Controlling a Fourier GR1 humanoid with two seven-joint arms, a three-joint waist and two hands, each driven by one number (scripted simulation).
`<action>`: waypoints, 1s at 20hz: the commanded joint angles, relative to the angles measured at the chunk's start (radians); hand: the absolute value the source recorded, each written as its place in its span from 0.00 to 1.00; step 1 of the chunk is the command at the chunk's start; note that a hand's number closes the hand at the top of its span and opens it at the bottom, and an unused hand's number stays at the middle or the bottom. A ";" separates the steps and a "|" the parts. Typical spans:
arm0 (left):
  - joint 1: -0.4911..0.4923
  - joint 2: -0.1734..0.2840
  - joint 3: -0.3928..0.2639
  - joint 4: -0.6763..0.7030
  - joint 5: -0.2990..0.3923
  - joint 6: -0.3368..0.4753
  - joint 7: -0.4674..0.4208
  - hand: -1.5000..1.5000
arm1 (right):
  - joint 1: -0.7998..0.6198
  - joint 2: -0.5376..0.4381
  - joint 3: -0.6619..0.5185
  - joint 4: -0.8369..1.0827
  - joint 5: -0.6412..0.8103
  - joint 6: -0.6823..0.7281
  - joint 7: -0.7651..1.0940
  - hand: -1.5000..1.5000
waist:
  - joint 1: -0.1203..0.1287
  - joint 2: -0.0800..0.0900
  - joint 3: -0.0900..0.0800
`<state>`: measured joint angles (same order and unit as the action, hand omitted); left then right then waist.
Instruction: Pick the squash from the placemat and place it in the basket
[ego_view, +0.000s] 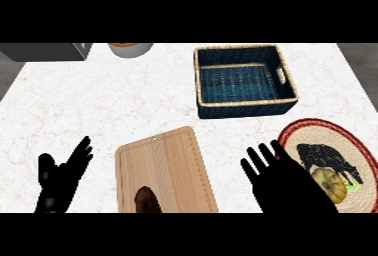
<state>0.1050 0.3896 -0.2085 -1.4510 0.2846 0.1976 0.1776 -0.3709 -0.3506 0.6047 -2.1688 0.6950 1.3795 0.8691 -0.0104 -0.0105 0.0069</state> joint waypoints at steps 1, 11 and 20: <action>0.035 -0.010 -0.013 0.070 0.001 -0.042 0.009 0.50 | -0.023 -0.025 0.037 0.073 0.030 -0.029 -0.014 0.00 | 0.019 0.013 -0.007; 0.020 -0.044 -0.004 0.110 -0.040 -0.046 -0.010 0.50 | 0.062 -0.261 0.080 0.056 0.094 -0.161 -0.119 0.00 | 0.014 0.013 -0.006; 0.047 -0.034 0.022 0.031 -0.041 -0.047 0.040 0.50 | 0.115 -0.415 0.157 0.160 0.223 -0.445 -0.310 0.00 | 0.017 0.012 -0.005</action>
<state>0.0991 0.3586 -0.1801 -1.4539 0.2468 0.1632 0.1991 -0.2839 -0.7046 0.7371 -2.0451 0.8658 1.0750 0.6404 0.0058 -0.0052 0.0100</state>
